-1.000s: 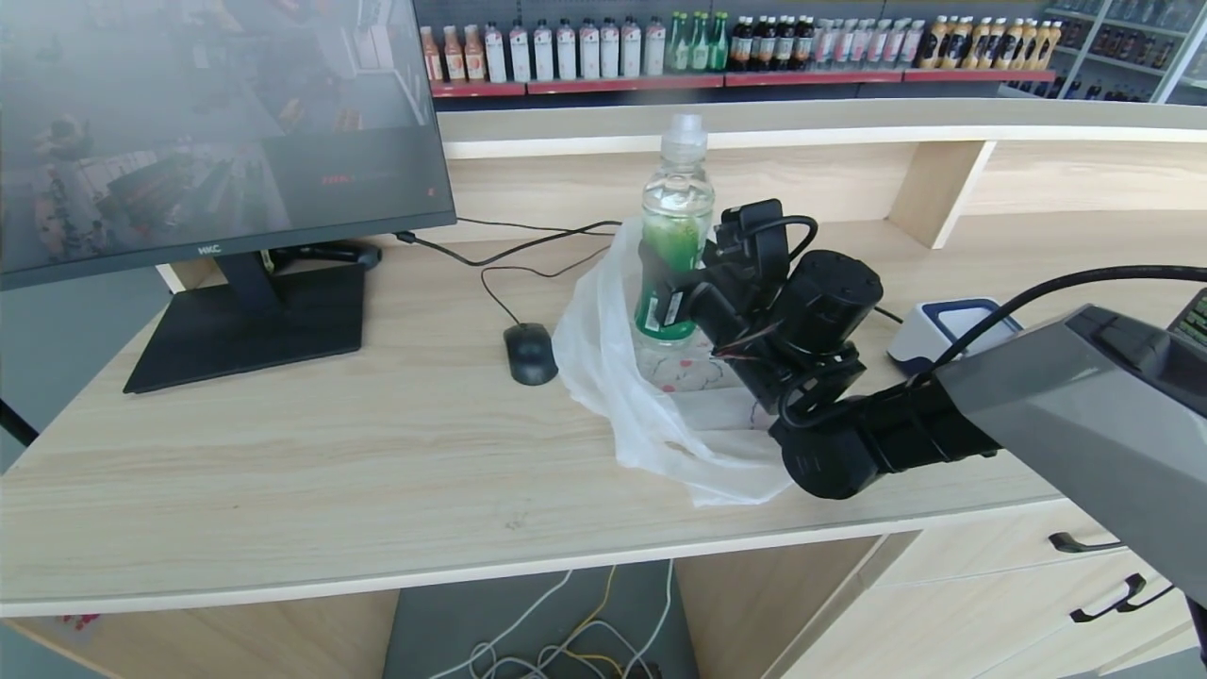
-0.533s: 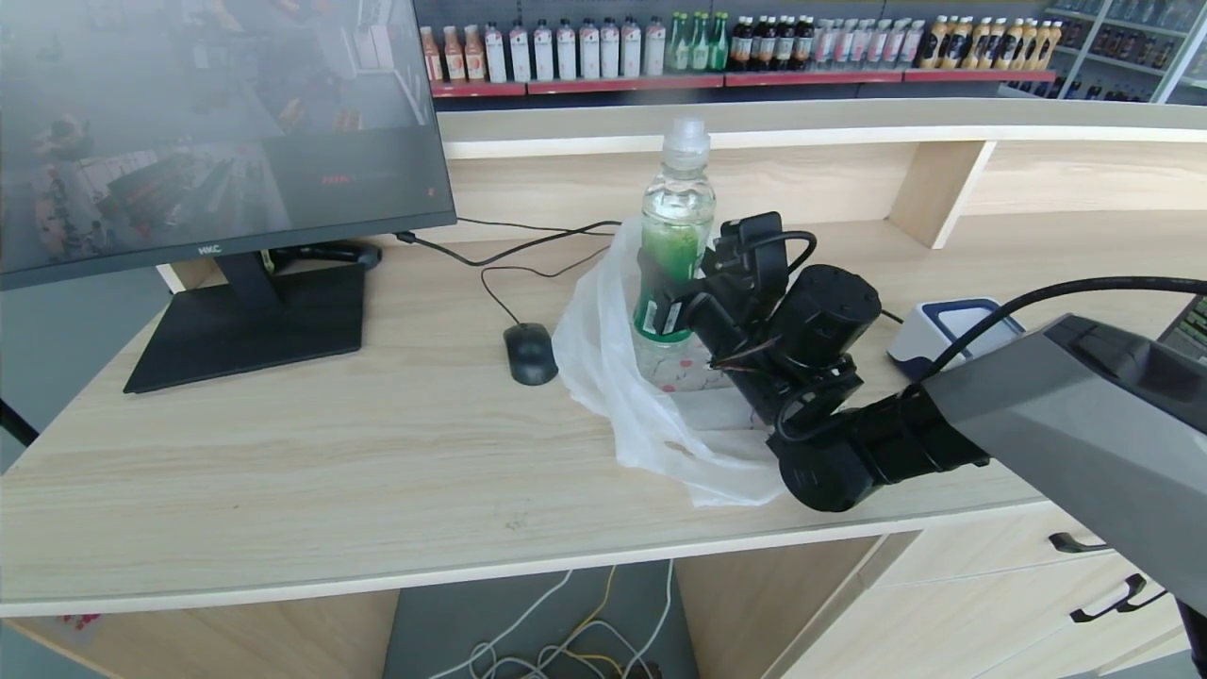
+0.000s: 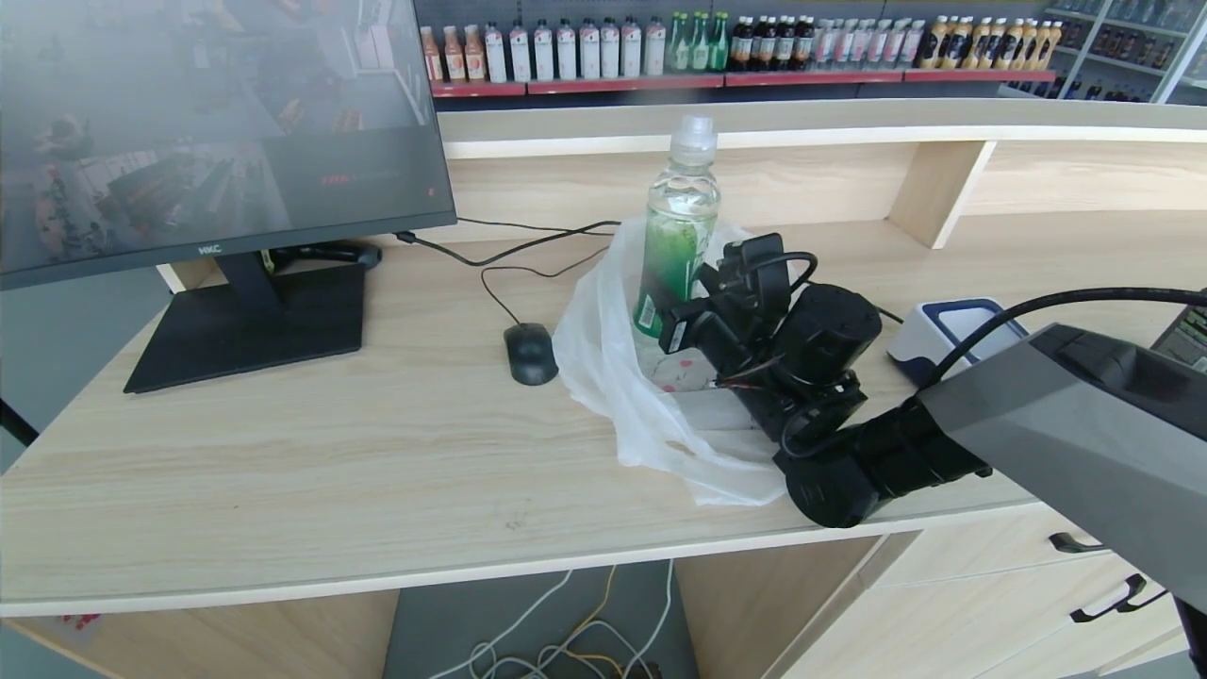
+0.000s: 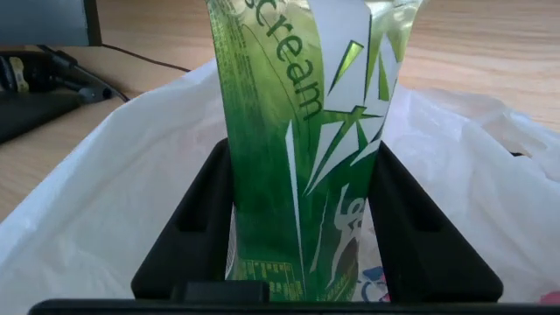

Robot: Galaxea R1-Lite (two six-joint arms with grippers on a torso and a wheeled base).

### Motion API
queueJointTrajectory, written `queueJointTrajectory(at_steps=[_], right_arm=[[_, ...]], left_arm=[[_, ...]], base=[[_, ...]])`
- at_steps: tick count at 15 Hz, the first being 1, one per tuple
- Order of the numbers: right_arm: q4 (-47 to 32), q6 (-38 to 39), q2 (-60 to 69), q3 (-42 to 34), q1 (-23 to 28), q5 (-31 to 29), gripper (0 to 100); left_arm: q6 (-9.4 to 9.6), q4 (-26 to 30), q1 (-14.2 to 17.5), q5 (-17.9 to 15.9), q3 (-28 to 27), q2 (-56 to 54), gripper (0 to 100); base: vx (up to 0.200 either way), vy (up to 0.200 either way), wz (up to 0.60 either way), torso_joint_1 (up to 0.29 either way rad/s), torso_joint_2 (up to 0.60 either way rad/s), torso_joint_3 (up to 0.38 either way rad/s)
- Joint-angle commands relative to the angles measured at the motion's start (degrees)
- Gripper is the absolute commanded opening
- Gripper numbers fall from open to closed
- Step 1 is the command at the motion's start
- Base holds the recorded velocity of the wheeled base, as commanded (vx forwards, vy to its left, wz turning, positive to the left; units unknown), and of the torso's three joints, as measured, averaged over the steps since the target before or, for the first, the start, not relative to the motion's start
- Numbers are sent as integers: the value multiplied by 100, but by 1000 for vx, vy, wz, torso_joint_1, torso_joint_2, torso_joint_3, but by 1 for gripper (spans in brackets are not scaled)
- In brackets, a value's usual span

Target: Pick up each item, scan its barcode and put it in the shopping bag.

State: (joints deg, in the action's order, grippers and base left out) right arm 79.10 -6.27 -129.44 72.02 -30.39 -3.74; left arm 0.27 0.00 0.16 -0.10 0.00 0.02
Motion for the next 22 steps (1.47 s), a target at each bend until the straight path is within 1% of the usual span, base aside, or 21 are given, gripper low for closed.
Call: queueJointTrajectory(at_steps=[1,11,15,18,19,20,21,22], right_arm=[[0,-6,-11,5,16,-4,100],[88,-24,15,-22,-2,-4,100],[96,-41,402,-74,-28,-4,100],[132,-103,859,-733,-90,-12,100],[430,-120,1070,-1164,-99,-12,100],[448,-129,1079,-1182,-107,-12,100],[923,-147,1378,-1841,-116,-12,100],[1090,-147,1509,-2192,-116,-12,100]], left_arm=[[0,0,2,1,0,-2,100],[0,0,2,1,0,-2,100],[0,0,2,1,0,-2,100],[0,0,2,1,0,-2,100],[0,0,2,1,0,-2,100],[0,0,2,1,0,-2,100],[0,0,2,1,0,-2,100],[0,0,2,1,0,-2,100]], base=[[0,0,0,0,0,0],[0,0,0,0,0,0],[0,0,0,0,0,0],[0,0,0,0,0,0],[0,0,0,0,0,0],[0,0,0,0,0,0],[0,0,0,0,0,0],[0,0,0,0,0,0]])
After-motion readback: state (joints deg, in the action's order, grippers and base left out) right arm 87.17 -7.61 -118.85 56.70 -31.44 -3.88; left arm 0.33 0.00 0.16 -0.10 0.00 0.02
